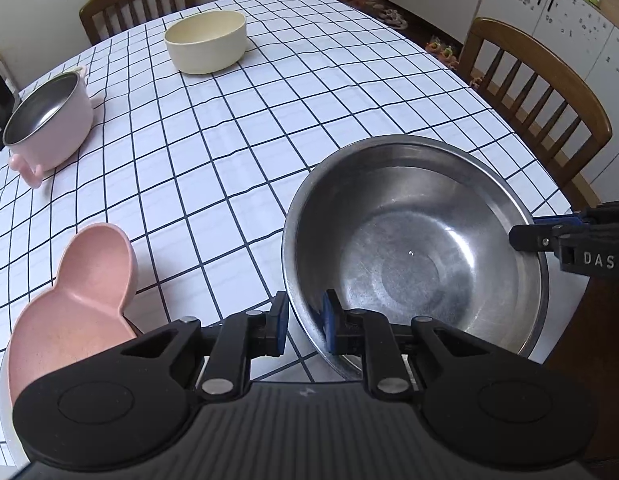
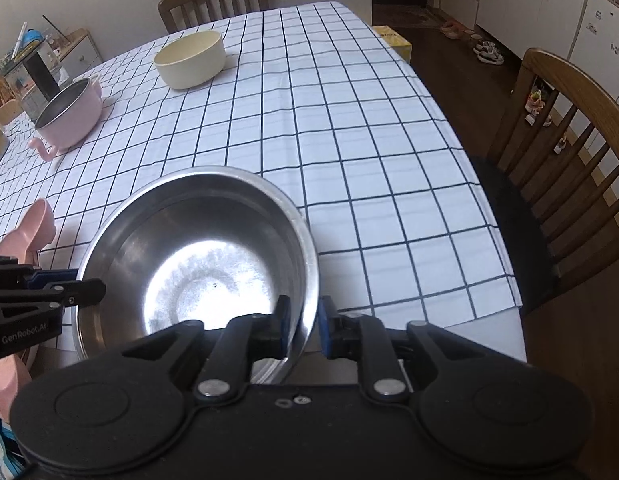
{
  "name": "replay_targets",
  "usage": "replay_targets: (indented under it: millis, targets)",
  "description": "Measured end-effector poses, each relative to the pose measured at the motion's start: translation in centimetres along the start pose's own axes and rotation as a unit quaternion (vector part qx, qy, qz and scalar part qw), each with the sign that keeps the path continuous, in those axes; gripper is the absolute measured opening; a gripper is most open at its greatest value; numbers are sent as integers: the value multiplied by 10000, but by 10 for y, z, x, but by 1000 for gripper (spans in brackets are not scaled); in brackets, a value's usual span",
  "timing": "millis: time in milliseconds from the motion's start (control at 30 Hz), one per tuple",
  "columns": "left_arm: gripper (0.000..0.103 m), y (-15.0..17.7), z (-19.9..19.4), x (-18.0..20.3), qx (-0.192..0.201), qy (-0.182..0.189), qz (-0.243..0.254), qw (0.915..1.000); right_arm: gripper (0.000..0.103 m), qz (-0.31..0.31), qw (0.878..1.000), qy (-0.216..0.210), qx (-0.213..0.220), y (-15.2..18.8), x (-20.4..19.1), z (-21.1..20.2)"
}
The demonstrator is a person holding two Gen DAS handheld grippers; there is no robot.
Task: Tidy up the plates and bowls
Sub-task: 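Lift the steel bowl with both grippers and carry it toward the plate stack, then lower the steel bowl onto the pink plate and open both grippers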
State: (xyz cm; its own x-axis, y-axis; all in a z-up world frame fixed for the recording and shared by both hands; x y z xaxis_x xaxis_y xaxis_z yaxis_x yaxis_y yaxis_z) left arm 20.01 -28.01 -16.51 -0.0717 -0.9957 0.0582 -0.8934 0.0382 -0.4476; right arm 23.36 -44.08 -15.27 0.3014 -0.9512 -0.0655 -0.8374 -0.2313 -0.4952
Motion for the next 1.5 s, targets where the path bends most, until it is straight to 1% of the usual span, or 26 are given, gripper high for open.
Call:
replay_targets:
  millis: [67,300,367,533,600,667,700,733,767,833,1000,1033,1067,1133,1167,1200,1267,1300,1367,1400,1467,1500]
  targets:
    - [17,0,0,-1,-15,32,-5,10000,21,-72,10000,57,-12,0,-2,0]
    - [17,2,-1,-2,-50,82,9,10000,25,-105,9999,121,18,1,-6,-7]
    - [18,3,-2,-2,-46,90,50,9999,30,-92,9999,137,53,1,-5,-11]
    - [19,4,-13,-5,63,114,66,9999,36,-82,9997,102,184,1,-8,-25]
    - [23,4,-17,-9,97,127,-4,9999,37,-84,9996,69,245,0,-11,-32]
    - [32,5,-22,-13,142,166,-89,9997,40,-111,9994,38,311,-1,-16,-39]
    - [35,5,-24,-16,171,179,-118,9996,42,-126,9993,30,345,-1,-18,-42]
    - [45,5,-28,-18,211,173,-148,9995,44,-142,9992,29,381,-2,-21,-46]
    - [58,5,-31,-20,272,167,-179,9993,45,-167,9990,18,416,-2,-24,-49]
    - [65,5,-41,-25,440,192,-253,9985,46,-237,9986,-9,468,-4,-31,-55]
    - [65,4,-66,-38,653,264,-416,9966,53,-387,9971,-104,639,-11,-49,-70]
    - [65,3,-71,-40,711,264,-416,9963,57,-412,9968,-119,675,-12,-52,-74]
    - [65,3,-76,-42,773,260,-409,9958,64,-432,9964,-140,718,-14,-56,-77]
    - [65,1,-88,-46,922,253,-405,9946,70,-466,9953,-166,827,-18,-63,-84]
    - [66,0,-93,-49,987,250,-418,9939,71,-492,9948,-185,877,-21,-67,-87]
    - [67,-1,-99,-52,1050,264,-446,9931,71,-515,9943,-211,908,-23,-70,-90]
    - [72,-3,-110,-57,1193,267,-496,9913,79,-562,9932,-264,984,-29,-77,-95]
    - [73,-5,-117,-61,1283,239,-509,9901,81,-601,9924,-287,1035,-32,-81,-98]
    - [78,-7,-127,-66,1440,194,-516,9880,84,-692,9907,-315,1131,-38,-90,-104]
    - [79,-9,-133,-70,1521,166,-530,9868,86,-717,9899,-347,1170,-42,-94,-107]
    - [79,-12,-142,-76,1671,125,-555,9843,96,-763,9884,-419,1241,-50,-102,-110]
    - [80,-14,-146,-79,1730,97,-560,9833,98,-790,9875,-446,1287,-54,-106,-112]
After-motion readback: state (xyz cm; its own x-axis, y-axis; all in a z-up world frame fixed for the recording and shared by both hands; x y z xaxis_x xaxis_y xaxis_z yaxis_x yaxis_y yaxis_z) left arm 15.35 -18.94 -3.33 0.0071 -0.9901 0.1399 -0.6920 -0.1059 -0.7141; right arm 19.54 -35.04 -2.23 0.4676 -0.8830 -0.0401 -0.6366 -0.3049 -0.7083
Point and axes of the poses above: each gripper's, at about its wrist camera, not at the fingertips, and z roughly the way its jaws point, x to its right, y to its underside, the point moved 6 cm from there along z, roughly the way its jaws point, and after that the axes turned 5 degrees about -z, right-handed, at the moved point
